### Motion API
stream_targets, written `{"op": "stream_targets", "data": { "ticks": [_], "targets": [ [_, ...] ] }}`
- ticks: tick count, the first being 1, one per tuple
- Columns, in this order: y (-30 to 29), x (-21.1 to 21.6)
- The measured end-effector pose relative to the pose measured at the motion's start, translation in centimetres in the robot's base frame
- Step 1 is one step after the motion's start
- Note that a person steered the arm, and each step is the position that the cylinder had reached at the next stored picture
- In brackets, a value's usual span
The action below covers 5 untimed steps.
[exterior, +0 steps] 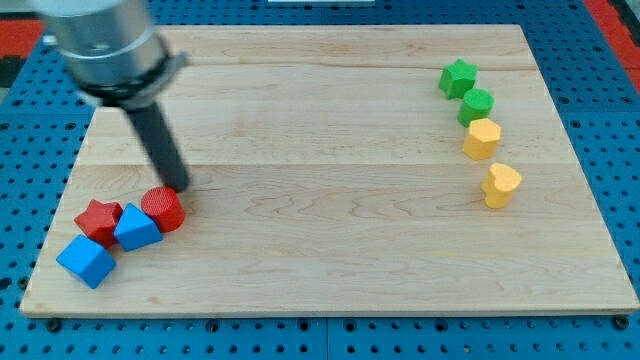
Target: Push the yellow heart towards center left
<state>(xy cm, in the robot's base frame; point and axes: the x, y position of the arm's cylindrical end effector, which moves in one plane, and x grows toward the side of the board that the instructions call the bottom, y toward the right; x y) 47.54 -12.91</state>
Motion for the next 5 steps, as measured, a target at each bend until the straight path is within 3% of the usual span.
{"op": "stream_targets", "data": {
  "ticks": [1,3,4,5],
  "targets": [
    [7.6,3.0],
    [31.7,4.8],
    [36.8,3.9],
    [30.3,0.3]
  ]
}}
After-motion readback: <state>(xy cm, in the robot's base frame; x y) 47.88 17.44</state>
